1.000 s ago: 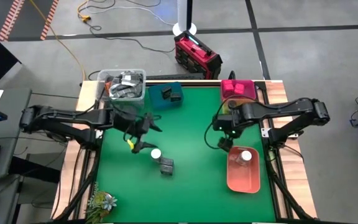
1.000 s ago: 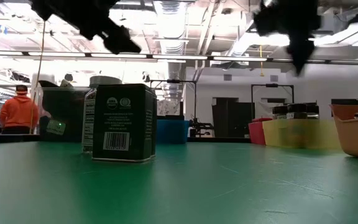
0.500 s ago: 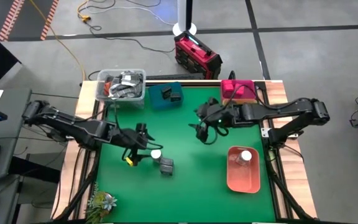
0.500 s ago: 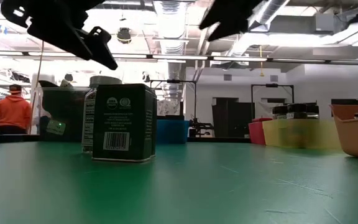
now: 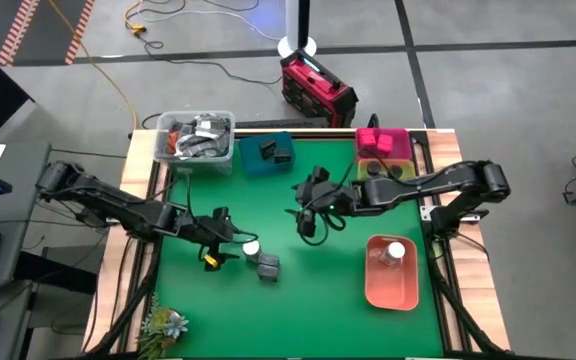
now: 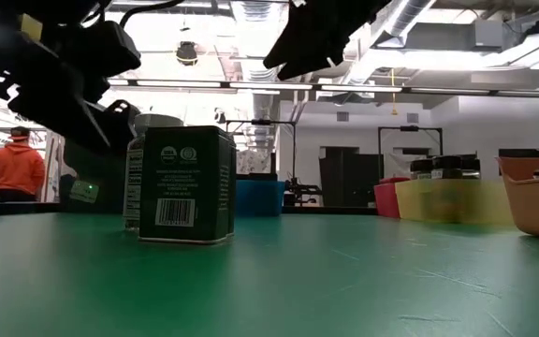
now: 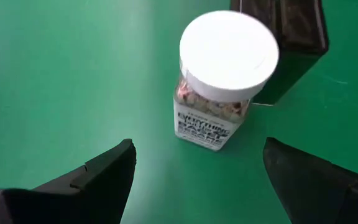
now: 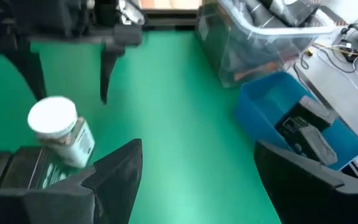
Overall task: Sort spices by type
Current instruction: Put the white seasoning from the middle into the orange bin
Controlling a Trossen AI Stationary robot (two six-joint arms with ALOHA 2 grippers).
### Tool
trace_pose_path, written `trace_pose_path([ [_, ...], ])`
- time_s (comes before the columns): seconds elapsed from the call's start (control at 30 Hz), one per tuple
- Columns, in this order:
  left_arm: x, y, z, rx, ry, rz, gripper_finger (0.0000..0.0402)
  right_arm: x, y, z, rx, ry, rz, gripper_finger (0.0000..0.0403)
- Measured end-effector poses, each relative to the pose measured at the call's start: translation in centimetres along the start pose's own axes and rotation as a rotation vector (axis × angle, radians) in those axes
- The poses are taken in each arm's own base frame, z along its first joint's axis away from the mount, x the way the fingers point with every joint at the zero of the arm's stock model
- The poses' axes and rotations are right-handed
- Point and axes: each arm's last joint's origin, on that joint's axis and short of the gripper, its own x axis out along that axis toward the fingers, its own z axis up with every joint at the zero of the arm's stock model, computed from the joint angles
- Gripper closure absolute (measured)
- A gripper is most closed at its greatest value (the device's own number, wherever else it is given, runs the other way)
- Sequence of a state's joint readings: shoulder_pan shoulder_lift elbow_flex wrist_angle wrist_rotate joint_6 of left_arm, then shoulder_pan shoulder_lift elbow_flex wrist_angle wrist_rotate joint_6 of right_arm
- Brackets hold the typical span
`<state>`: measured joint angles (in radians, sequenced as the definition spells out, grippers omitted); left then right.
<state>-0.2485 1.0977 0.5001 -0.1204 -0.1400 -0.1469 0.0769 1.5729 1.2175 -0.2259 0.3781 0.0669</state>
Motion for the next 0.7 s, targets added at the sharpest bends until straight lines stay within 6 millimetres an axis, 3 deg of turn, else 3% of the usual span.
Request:
trace_pose_path([
  [0.5, 1.9, -0.1, -1.5, -0.023, -0.15, -0.024, 0.0065, -0.9, 1.5, 2.3, -0.07, -0.242, 0.038, 0.007],
  [0.7, 3.1, -0.2, -1.5, 0.006, -0.169, -0.024, 0.0065, -1.1, 1.9, 2.4, -0.076, -0.261, 0.048, 0.007],
])
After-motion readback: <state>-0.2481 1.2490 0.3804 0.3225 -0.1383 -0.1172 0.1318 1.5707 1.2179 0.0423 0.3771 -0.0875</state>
